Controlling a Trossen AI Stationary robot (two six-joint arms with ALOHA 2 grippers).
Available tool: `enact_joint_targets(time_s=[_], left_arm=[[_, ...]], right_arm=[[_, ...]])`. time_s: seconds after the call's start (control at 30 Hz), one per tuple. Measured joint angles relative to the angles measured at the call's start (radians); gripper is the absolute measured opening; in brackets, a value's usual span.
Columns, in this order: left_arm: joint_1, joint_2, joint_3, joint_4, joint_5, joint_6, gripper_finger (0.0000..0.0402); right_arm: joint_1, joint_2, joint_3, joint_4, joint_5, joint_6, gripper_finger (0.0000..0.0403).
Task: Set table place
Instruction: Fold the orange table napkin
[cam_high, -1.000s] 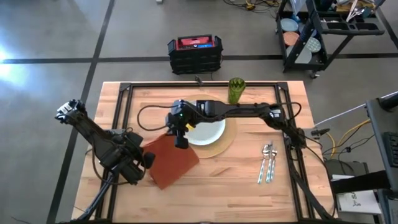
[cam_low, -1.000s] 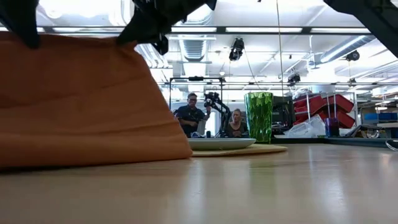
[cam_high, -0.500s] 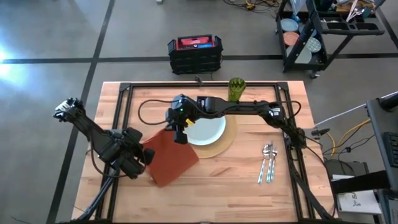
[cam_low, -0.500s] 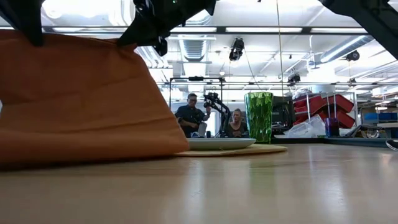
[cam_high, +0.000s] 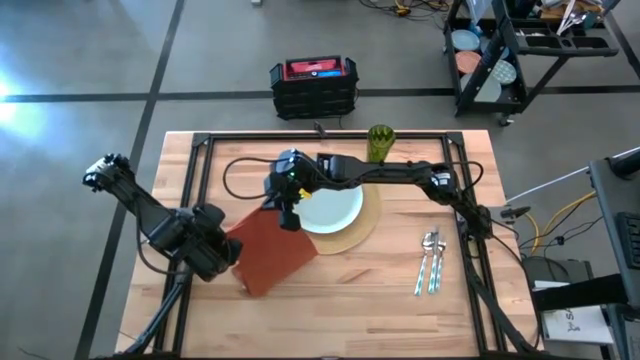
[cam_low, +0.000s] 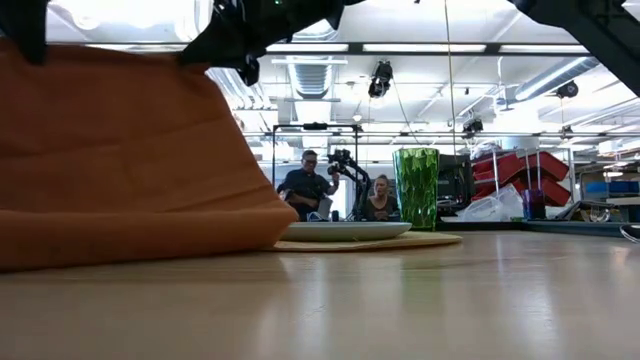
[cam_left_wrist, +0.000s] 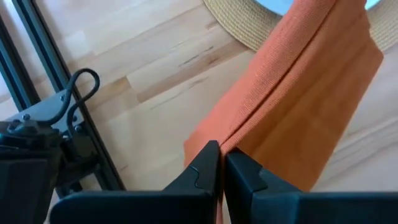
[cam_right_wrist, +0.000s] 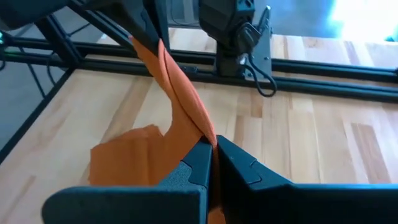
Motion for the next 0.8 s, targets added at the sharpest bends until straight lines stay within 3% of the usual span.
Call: enact_joint_targets(time_s=[0.2, 0.47, 0.8], left_arm=[[-0.005, 0.007, 0.069, -0.004, 0.101, 0.008, 0.0000], [-0.017, 0.059, 0.248, -0.005, 0.132, 0.042, 0.0000], [-0.017, 0.072, 0.197, -0.005, 0.150, 0.015, 0.0000]], right_arm=[[0.001, 0.001, -0.002, 0.046, -0.039, -0.024, 0.0000], [-0.003, 0.012, -0.002, 0.073, -0.101, -0.027, 0.0000], [-0.003, 0.063, -0.003, 0.112, -0.117, 0.009, 0.0000]])
